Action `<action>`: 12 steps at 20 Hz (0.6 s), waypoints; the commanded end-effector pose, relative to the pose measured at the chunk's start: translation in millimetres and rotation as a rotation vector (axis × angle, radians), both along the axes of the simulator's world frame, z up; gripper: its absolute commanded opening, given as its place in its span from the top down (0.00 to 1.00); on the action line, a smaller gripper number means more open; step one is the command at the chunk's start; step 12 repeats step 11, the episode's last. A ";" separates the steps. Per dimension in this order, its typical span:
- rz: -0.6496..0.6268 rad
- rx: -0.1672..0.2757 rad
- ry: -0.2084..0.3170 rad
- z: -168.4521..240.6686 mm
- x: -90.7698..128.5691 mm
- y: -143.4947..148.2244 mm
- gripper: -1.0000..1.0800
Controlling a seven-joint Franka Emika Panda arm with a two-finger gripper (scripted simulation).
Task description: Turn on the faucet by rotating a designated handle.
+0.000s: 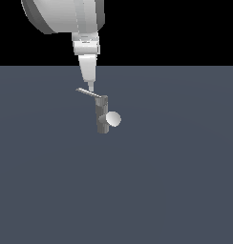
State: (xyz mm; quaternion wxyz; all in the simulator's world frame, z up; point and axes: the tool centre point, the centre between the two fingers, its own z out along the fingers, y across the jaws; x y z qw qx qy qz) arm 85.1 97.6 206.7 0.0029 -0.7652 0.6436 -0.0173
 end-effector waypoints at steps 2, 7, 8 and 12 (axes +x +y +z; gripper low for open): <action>0.044 0.012 0.024 -20.3 0.6 34.3 1.00; 0.057 0.015 0.028 -22.7 10.1 47.0 1.00; 0.060 0.016 0.029 -23.2 11.9 49.5 1.00; 0.065 0.017 0.030 -24.1 15.5 54.4 1.00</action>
